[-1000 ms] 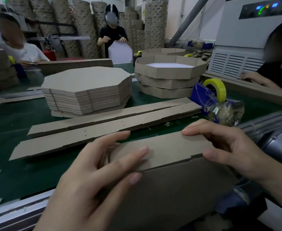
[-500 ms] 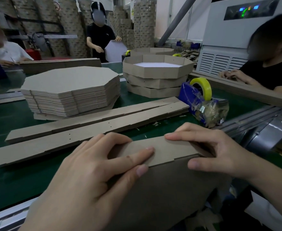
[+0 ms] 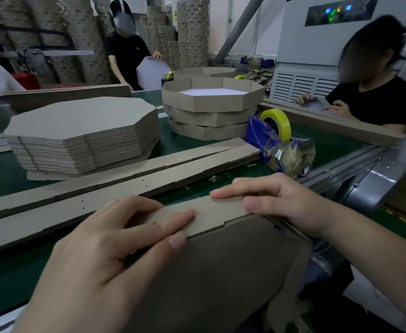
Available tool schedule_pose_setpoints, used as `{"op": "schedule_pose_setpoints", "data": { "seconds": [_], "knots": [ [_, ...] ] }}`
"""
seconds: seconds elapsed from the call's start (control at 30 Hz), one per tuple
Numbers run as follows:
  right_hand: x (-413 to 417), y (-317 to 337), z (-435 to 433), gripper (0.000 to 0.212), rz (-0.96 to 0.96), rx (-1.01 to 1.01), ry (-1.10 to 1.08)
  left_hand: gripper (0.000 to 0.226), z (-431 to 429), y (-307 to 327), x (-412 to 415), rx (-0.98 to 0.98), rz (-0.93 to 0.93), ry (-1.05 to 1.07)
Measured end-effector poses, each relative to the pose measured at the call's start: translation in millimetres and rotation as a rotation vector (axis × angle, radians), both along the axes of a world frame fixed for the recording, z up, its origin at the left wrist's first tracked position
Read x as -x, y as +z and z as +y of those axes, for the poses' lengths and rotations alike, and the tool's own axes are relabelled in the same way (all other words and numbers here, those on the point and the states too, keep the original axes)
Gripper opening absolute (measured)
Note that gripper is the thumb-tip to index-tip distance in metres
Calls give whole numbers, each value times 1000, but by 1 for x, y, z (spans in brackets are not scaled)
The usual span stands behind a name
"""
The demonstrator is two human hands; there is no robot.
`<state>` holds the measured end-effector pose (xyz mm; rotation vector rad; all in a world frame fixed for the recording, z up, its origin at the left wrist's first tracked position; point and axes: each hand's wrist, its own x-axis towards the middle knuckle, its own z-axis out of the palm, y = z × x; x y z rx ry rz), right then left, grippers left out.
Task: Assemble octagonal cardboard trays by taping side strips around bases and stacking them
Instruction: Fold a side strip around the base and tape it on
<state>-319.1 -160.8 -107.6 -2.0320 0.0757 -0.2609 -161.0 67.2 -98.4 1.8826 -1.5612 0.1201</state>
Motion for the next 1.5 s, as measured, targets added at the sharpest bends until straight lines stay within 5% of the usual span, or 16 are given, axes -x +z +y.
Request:
{"op": "schedule_pose_setpoints", "data": {
  "seconds": [0.3,0.5,0.9,1.03,1.23,1.5],
  "knots": [
    [-7,7,-2,38,50,-158,71,29,-4,-2,-3,-21,73,-24],
    [-5,4,-2,37,38,-47,23,33,-4,-5,-8,-34,101,-27],
    [-14,2,-5,33,109,-312,86,35,-9,-12,-17,-6,119,-48],
    [-8,4,-3,35,78,-150,62,34,-7,-12,-16,-20,106,-59],
    [-1,-1,-6,64,50,147,37,33,-8,-6,-10,-63,24,-90],
    [-5,2,-9,37,61,-172,108,35,-11,-7,-8,-15,70,-74]
  ]
}}
